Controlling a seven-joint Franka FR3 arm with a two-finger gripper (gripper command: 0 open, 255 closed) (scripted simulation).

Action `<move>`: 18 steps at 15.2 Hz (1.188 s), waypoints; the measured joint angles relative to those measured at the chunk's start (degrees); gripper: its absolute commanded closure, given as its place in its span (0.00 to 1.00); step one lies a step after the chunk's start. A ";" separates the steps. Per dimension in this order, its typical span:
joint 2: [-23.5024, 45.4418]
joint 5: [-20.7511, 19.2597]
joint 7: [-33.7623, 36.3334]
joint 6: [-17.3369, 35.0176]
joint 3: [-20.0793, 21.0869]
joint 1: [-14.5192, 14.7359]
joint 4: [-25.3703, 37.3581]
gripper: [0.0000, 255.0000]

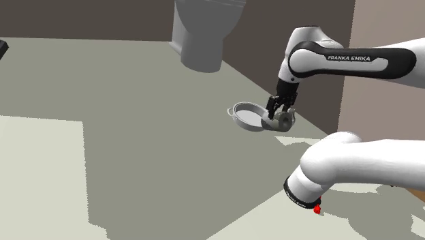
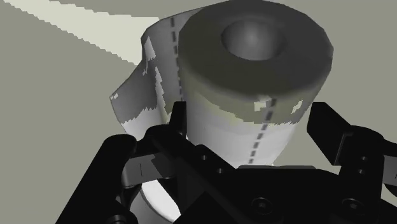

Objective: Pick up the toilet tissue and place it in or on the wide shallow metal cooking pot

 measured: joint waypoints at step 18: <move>32.51 3.93 -3.46 2.27 -3.00 3.72 30.52 1.00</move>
